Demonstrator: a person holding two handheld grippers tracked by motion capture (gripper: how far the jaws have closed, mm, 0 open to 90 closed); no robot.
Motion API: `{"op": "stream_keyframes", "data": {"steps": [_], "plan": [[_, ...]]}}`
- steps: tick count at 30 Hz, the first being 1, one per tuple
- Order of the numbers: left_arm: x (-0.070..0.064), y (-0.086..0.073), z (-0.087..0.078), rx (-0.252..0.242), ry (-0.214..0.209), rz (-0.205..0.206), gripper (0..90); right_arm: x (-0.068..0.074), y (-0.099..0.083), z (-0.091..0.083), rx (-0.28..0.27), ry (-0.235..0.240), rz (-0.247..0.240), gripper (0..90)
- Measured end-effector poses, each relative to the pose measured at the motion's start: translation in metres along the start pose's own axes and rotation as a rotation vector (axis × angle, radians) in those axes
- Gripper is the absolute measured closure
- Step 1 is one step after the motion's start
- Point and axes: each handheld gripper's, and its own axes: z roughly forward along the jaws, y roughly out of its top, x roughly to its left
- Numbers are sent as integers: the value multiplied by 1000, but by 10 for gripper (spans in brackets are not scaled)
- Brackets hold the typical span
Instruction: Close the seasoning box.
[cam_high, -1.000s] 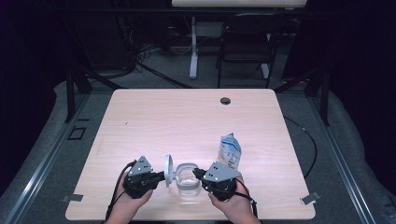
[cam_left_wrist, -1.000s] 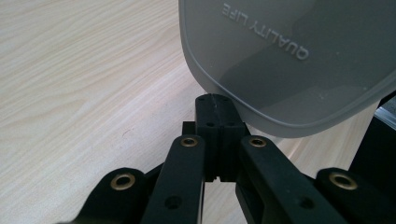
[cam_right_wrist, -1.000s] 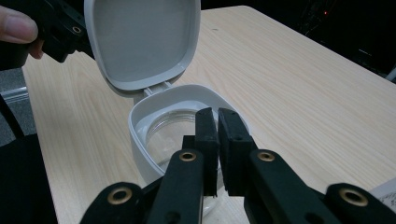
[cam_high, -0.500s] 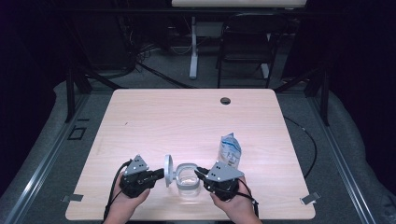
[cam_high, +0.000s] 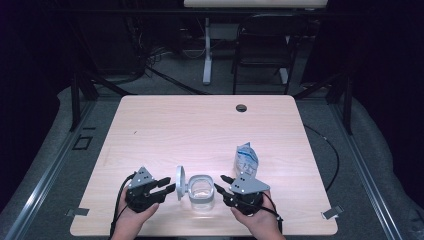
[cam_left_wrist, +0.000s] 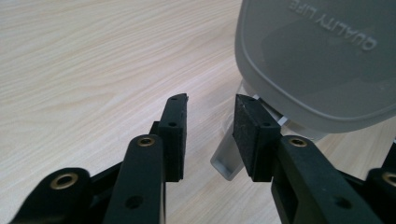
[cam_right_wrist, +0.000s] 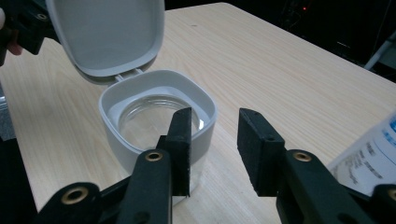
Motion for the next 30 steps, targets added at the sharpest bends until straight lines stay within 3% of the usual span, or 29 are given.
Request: {"op": "stream_keyframes", "data": {"steps": [8,15,20,30], "plan": [[3,-8,1,0,24,-17,613,-7,-6,-6,0,-32,26,631],[0,-10,4,7,76,24,592,-13,-9,-15,-8,-70,54,603],[-2,-9,6,19,84,47,587,-18,-11,-20,-5,-87,67,604],[10,-16,7,-25,75,-2,567,-28,-17,-30,9,-136,87,563]]}}
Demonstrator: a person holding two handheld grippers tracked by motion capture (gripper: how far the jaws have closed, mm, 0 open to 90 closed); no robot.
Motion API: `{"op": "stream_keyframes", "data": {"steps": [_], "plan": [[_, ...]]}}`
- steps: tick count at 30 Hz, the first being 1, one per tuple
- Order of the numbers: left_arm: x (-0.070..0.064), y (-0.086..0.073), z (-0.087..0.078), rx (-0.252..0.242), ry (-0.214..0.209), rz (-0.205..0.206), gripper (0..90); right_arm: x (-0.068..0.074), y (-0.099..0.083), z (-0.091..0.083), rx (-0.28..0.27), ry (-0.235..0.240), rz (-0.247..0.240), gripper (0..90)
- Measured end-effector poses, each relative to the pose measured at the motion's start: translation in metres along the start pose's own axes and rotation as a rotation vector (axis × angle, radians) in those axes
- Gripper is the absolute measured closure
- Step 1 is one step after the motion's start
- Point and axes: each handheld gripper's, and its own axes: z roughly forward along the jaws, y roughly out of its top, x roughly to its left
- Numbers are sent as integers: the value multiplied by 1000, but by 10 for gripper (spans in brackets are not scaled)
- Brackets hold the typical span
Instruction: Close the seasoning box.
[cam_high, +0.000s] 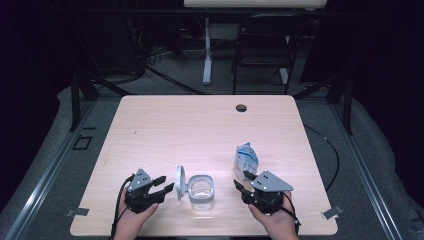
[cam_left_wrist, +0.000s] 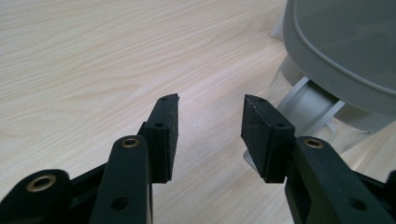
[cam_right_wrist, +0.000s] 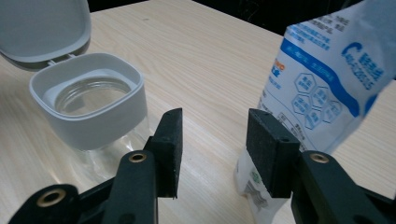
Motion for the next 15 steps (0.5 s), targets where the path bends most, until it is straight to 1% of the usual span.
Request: {"op": "stream_keyframes", "data": {"steps": [1,2,3,4,8,9,10,11,12,14,15], "plan": [[1,-1,-1,-14,0,-5,567,-1,0,-1,-1,-3,0,561],[1,-1,-1,-14,0,-5,564,-1,0,-1,-1,-3,0,561],[2,-2,-1,-25,-2,-12,564,-2,-1,-1,-3,-8,4,561],[3,-3,-2,-32,-3,-19,563,-4,-2,-3,-3,-16,4,590],[8,-3,-3,-19,-2,-21,558,-7,-2,-6,3,-26,3,604],[11,-3,-5,-24,0,-31,557,-9,-3,-8,5,-33,10,613],[11,-3,-5,-24,0,-31,553,-11,-3,-9,6,-39,15,615],[12,-3,-6,-22,5,-41,553,-11,-3,-9,6,-39,15,615],[14,-3,-7,-22,7,-34,550,-12,-4,-10,7,-44,21,615],[16,-4,-8,-29,17,-40,537,-16,-5,-13,12,-63,38,620],[16,-4,-9,-28,22,-46,537,-16,-5,-13,12,-63,38,620]]}}
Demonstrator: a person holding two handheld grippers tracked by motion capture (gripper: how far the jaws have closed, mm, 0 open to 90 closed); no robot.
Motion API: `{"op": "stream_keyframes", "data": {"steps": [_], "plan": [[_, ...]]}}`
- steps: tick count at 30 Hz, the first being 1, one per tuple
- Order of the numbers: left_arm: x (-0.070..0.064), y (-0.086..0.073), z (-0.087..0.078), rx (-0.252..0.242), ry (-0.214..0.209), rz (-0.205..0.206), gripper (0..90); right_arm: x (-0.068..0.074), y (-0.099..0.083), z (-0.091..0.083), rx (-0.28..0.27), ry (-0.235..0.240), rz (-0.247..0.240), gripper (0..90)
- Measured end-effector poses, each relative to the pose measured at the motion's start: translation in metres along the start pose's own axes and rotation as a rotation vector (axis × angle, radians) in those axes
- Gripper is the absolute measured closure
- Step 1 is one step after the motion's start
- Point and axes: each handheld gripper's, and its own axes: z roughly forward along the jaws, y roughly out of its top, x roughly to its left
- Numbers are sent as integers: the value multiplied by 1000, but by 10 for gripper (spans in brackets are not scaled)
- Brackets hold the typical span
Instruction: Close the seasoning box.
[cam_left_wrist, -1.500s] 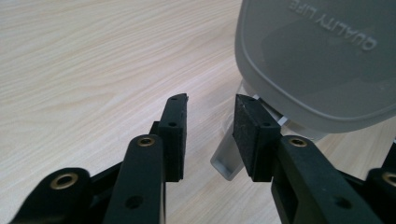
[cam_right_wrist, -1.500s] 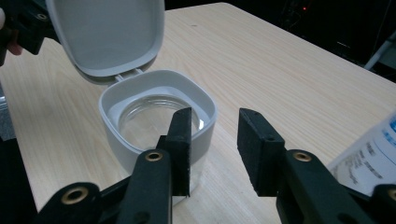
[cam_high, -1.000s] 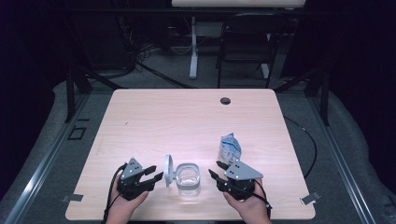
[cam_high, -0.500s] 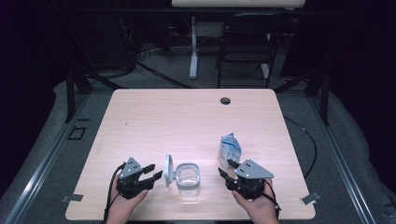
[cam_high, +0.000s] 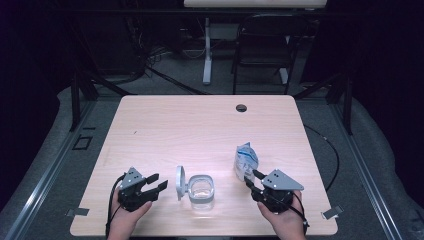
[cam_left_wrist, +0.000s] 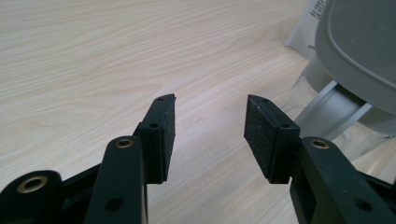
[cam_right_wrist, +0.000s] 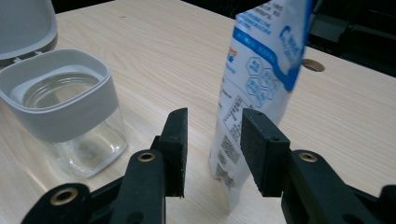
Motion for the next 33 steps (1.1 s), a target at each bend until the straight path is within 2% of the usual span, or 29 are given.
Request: {"op": "stream_keyframes", "data": {"steps": [2,10,14,18,22,24,28,31,33], "plan": [[2,-1,-2,-11,-1,-15,530,-2,0,-2,-4,-9,8,620],[1,-2,-3,-12,0,-12,521,-10,0,-2,8,-44,27,606],[1,-2,-4,-13,2,-11,521,-14,-3,3,5,-51,49,578],[2,-2,-4,-12,-1,-17,521,-15,-3,9,6,-54,47,578],[3,-2,-5,-8,-1,-25,522,-16,0,14,13,-59,41,622],[2,-2,-5,-9,0,-27,524,-19,2,17,7,-68,49,677],[2,-2,-6,-20,2,-27,525,-21,4,18,5,-74,54,708],[3,-3,-7,-18,-3,-29,525,-23,4,19,1,-76,60,797],[3,-3,-7,-15,-3,-34,525,-24,4,19,1,-78,63,814]]}}
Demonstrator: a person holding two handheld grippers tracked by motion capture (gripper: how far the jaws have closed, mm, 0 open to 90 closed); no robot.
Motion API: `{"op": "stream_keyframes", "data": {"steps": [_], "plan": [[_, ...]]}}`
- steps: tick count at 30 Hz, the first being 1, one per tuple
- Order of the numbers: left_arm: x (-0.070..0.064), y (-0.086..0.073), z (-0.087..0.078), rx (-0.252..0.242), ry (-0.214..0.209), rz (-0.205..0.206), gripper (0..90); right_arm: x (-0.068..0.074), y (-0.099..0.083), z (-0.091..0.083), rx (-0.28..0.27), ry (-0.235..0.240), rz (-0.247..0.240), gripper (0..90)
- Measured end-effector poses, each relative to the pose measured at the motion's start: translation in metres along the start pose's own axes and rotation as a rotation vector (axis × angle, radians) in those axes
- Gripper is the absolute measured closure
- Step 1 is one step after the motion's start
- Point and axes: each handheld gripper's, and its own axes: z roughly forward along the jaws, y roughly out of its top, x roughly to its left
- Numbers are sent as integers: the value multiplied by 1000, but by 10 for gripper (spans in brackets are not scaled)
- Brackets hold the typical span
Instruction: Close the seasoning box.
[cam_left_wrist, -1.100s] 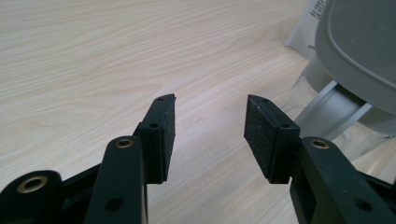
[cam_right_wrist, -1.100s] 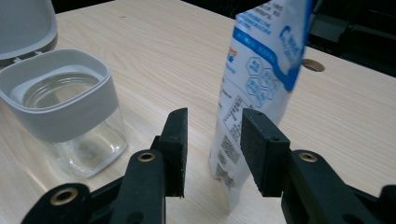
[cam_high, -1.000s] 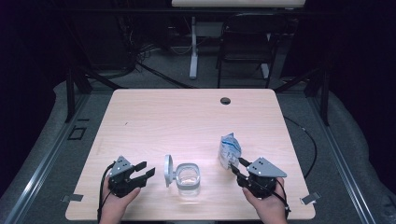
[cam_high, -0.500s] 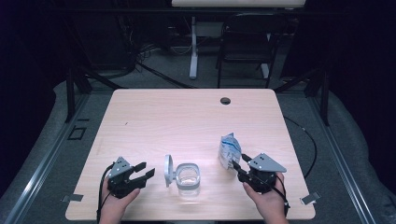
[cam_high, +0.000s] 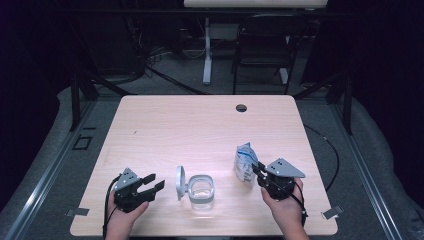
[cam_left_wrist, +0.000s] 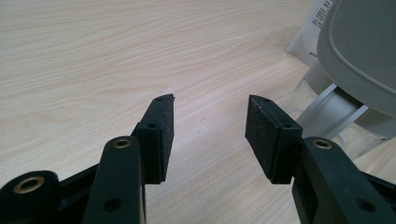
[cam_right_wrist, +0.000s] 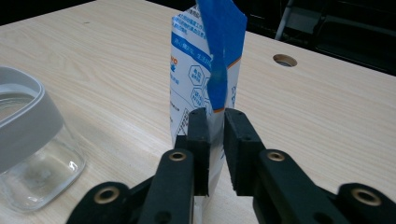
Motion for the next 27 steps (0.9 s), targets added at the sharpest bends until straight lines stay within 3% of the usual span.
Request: {"op": "stream_keyframes", "data": {"steps": [6,9,27], "plan": [[0,0,-1,1,3,-3,526,0,1,0,5,1,-10,873],[0,1,-2,-1,4,1,527,0,2,-2,21,26,-23,898],[-1,-1,-1,-14,7,-4,540,7,-2,-22,37,114,-81,900]]}}
